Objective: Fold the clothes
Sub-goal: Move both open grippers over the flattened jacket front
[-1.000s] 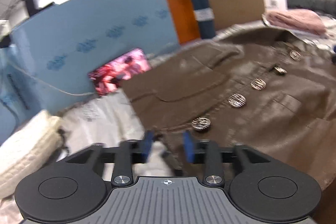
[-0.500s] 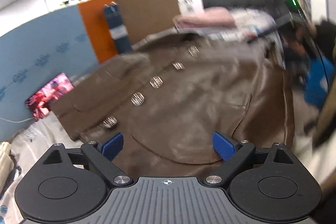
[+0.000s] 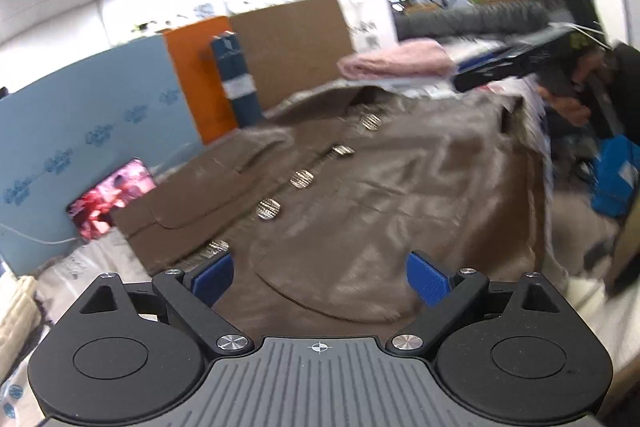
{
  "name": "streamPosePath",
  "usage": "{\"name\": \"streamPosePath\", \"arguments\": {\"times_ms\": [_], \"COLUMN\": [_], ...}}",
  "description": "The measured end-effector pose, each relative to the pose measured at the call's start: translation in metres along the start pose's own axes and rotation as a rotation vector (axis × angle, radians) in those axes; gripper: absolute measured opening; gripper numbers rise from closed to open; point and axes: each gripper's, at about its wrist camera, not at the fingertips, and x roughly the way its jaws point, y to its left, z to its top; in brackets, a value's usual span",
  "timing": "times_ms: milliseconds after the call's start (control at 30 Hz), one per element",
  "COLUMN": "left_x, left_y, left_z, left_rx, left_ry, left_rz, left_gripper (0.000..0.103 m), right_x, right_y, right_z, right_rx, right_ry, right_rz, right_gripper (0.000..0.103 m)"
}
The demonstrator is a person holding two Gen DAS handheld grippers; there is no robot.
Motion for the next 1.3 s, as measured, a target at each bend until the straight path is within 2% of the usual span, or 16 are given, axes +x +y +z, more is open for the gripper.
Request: {"name": "streamPosePath", "arguments": {"times_ms": [133,267,367,467,533,633,800,867,1000,1067,1100,1167,1233,1300], "left_x": [-0.001,-0.006,-0.013,-0.020,-0.019,-0.007,0.034,0.050,0.083,0.097,0.099,0.103,0.109,0.117], "left_y": [-0.002,0.001,0.005,0.009,0.017,0.042,0.073,0.084,0.106,0.115,0.117,0.120,0.121,0.123], "left_z": [-0.003,-0.006,-0.006,-0.003,0.003,0.014,0.032,0.038,0.043,0.043,0.041,0.037,0.033,0.030], "left_rx": [-0.006,-0.040,-0.077,-0.095,-0.092,-0.178,-0.231,-0.244,-0.300,-0.327,-0.338,-0.356,-0.344,-0.334], "left_ry": [0.023,-0.014,-0.060,-0.112,-0.143,-0.153,-0.090,-0.064,-0.007,0.024,0.029,0.041,0.080,0.131], "left_rz": [-0.007,0.003,0.023,0.023,0.084,0.206,0.292,0.307,0.345,0.353,0.342,0.318,0.314,0.318], "left_gripper": [0.096,0.096,0.096,0.096,0.096,0.096,0.096,0.096,0.096,0.096,0.096,0.096,0.096,0.096], "right_x": [0.019,0.029,0.020,0.012,0.013,0.025,0.086,0.113,0.161,0.184,0.194,0.215,0.236,0.246], "right_y": [0.019,0.010,0.005,-0.005,-0.014,-0.029,-0.061,-0.069,-0.082,-0.088,-0.089,-0.091,-0.094,-0.091], "right_z": [-0.005,-0.020,-0.023,-0.011,0.006,0.036,0.082,0.096,0.114,0.117,0.113,0.105,0.096,0.085], "right_rx": [-0.071,-0.079,-0.055,0.011,0.068,0.151,0.317,0.365,0.380,0.377,0.345,0.272,0.198,0.124], "right_ry": [0.069,0.149,0.125,0.063,0.018,-0.026,0.025,0.051,0.043,0.063,0.098,0.175,0.251,0.285], "right_rz": [0.035,-0.028,-0.023,0.023,0.043,0.060,0.090,0.068,-0.065,-0.142,-0.171,-0.226,-0.281,-0.331], "right_gripper": [0.099,0.099,0.099,0.099,0.099,0.099,0.099,0.098,0.095,0.083,0.080,0.065,0.063,0.063]}}
